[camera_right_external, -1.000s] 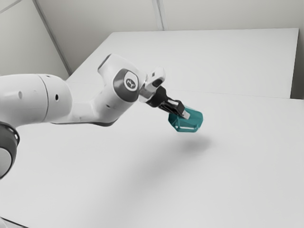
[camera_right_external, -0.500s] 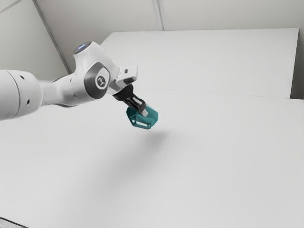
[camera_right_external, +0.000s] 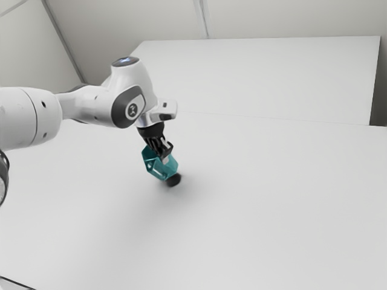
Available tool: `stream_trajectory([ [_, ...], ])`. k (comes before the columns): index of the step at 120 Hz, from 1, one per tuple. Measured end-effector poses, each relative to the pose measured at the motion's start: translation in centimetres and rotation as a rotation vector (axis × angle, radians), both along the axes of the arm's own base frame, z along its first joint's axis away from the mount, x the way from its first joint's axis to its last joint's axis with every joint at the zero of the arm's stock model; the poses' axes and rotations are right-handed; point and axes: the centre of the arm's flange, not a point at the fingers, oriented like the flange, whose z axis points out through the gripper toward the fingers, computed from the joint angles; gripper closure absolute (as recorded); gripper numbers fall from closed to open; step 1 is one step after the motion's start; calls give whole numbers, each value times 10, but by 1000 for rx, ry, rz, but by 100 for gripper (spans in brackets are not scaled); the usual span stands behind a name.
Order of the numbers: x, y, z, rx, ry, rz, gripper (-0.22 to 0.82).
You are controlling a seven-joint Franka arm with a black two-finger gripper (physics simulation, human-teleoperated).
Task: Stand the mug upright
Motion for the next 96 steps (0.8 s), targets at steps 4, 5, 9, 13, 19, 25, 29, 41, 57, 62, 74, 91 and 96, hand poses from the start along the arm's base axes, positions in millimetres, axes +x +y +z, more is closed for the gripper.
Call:
stream_trajectory([
  [4,3,2,1,10,0,5,79],
  [5,3,2,1,12,0,7,79],
  [9,5,4,1,22,2,13,79],
  [13,6,7,-1,31,6,20,79],
  [19,7,10,-6,46,14,30,79],
  [25,8,13,-12,61,25,40,79],
  [29,8,15,-16,70,31,46,79],
  [41,21,13,-29,99,39,55,79],
  [57,29,12,-38,138,43,58,79],
  [62,31,11,-40,144,43,61,79],
  [74,33,11,-45,153,49,72,79],
  [91,33,11,-49,155,53,89,79],
  [96,33,11,-49,154,53,93,72],
])
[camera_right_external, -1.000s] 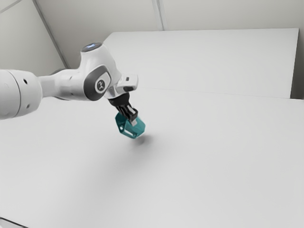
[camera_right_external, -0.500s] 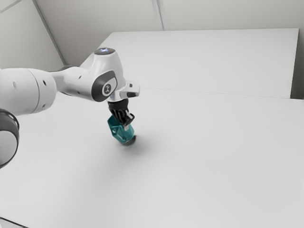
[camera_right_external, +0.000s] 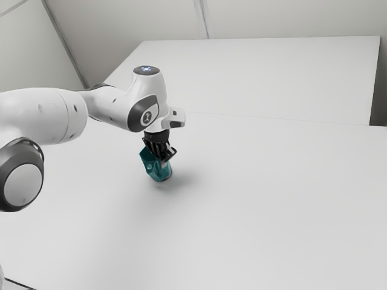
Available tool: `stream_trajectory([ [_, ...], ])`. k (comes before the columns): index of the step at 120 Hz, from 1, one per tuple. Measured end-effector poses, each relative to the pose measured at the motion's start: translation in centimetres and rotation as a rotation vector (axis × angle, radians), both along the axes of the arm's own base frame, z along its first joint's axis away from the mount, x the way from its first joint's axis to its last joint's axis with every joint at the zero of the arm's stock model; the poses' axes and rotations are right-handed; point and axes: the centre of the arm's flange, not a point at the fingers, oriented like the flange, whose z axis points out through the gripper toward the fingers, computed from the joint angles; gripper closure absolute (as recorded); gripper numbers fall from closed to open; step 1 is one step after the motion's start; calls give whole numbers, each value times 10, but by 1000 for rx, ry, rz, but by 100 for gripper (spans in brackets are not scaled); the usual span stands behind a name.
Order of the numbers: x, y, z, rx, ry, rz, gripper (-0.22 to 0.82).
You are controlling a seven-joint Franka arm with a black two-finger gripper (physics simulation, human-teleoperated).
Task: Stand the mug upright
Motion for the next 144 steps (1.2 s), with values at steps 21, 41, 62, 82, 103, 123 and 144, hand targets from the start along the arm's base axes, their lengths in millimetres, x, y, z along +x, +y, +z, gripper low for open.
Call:
stream_trajectory([
  [21,-1,1,3,-6,-3,13,35],
  [41,-2,-3,20,-13,-26,11,16],
  [62,-5,-6,51,-28,-73,7,7],
  [82,-12,-1,100,-55,-142,17,3],
  [103,-19,16,168,-70,-185,49,1],
  [123,-32,30,230,-58,-218,65,1],
  [144,-34,44,293,-46,-261,98,0],
])
